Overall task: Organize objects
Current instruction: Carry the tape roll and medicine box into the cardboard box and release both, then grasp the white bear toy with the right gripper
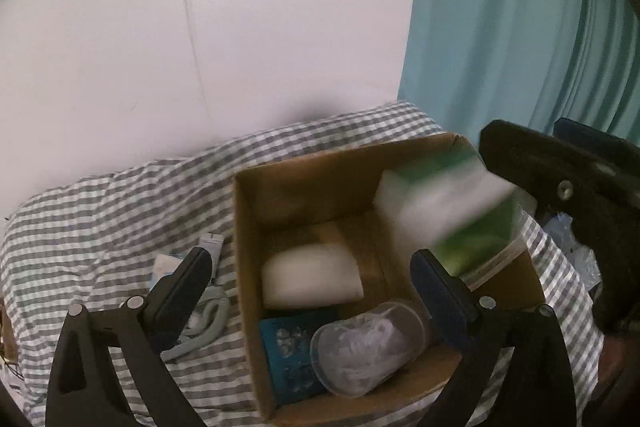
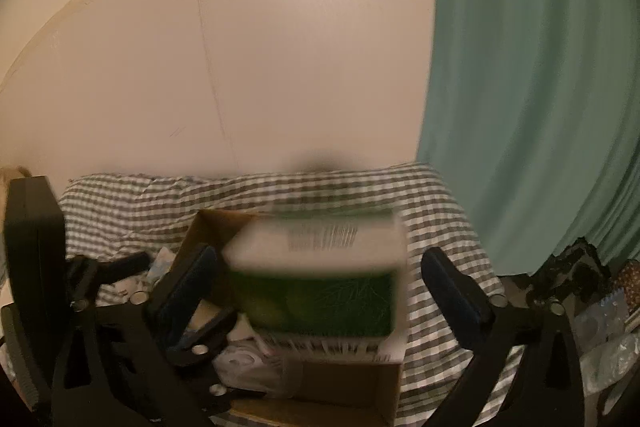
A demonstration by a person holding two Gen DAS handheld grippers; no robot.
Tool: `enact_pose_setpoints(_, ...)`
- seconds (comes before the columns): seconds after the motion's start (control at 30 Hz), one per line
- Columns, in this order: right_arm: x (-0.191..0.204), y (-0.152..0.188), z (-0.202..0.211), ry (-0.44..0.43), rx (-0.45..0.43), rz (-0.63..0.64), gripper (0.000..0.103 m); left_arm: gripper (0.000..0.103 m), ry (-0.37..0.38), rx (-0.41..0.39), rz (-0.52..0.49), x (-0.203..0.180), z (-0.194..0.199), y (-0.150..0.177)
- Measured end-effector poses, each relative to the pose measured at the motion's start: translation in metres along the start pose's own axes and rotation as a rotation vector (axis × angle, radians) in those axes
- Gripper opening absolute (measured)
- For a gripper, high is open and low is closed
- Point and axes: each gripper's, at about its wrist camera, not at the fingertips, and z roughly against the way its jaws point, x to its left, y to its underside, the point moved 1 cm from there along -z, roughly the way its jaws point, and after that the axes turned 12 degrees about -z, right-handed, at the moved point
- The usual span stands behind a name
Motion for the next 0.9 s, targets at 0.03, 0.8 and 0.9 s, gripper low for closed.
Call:
enact_pose_setpoints(0.03, 0.0, -0.001, 0.002, 0.0, 0.0, 0.0, 0.103, 0.102, 0.003, -0.001, 0.002, 0.001, 0.004, 0.0)
enact_pose_setpoints(0.8, 0.114, 0.038, 0.165, -0.04, -0.119, 0.121, 0.103, 0.103, -0.148, -0.199, 0.165, 0.13, 0.231, 0.041)
enact_pose_setpoints(0.9, 0.14, 0.042, 0.168, -0.073, -0.103, 0.138, 0.103, 0.103, -0.181, -0.209, 0.179, 0.147, 0.245, 0.057)
